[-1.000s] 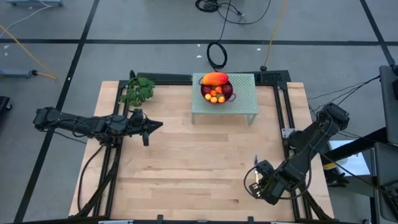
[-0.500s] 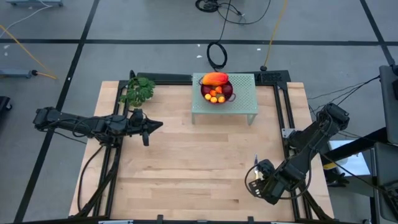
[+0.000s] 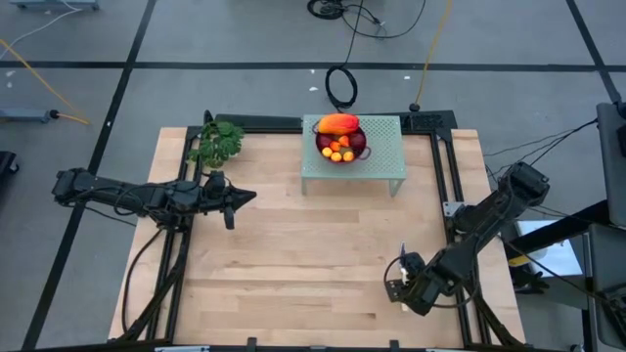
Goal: Pick & Place Fruit
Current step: Put the knife on the shelf on the right of the strainer bowl
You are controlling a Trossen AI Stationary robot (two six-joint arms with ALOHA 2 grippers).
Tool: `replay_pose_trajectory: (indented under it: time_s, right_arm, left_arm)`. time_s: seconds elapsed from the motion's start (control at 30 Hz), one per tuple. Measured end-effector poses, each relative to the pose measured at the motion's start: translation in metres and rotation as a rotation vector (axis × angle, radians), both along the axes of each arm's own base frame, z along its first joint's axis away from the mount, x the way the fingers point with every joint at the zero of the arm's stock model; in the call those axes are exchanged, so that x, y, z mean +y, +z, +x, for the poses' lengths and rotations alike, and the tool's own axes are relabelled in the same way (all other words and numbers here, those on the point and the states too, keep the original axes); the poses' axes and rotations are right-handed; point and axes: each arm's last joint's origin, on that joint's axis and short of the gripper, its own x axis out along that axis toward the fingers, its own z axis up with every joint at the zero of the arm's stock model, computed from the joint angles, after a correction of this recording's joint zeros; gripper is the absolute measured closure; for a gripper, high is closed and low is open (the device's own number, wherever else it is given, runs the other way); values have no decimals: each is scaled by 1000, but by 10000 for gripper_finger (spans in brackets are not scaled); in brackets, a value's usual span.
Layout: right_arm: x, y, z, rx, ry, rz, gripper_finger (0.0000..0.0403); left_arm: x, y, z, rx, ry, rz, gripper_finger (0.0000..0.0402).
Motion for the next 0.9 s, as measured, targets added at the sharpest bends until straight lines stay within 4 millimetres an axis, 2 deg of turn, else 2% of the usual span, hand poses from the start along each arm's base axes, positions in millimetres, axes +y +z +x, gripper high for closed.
replay_pose_trajectory:
  time_s: [0.17, 0.5, 0.7, 0.9]
  right_arm:
    - [-5, -7, 2, -1, -17, 3, 198]
    - [-8, -8, 0, 67, -31, 16, 209]
    - [-6, -7, 1, 54, -37, 31, 209]
    - [-2, -14, 4, 53, -41, 35, 209]
  left_arm:
    - [0, 0, 0, 0, 0, 0, 394]
    - [0, 0, 0, 5, -4, 14, 386]
    - [0, 0, 0, 7, -7, 21, 400]
    - [0, 0, 0, 7, -7, 21, 384]
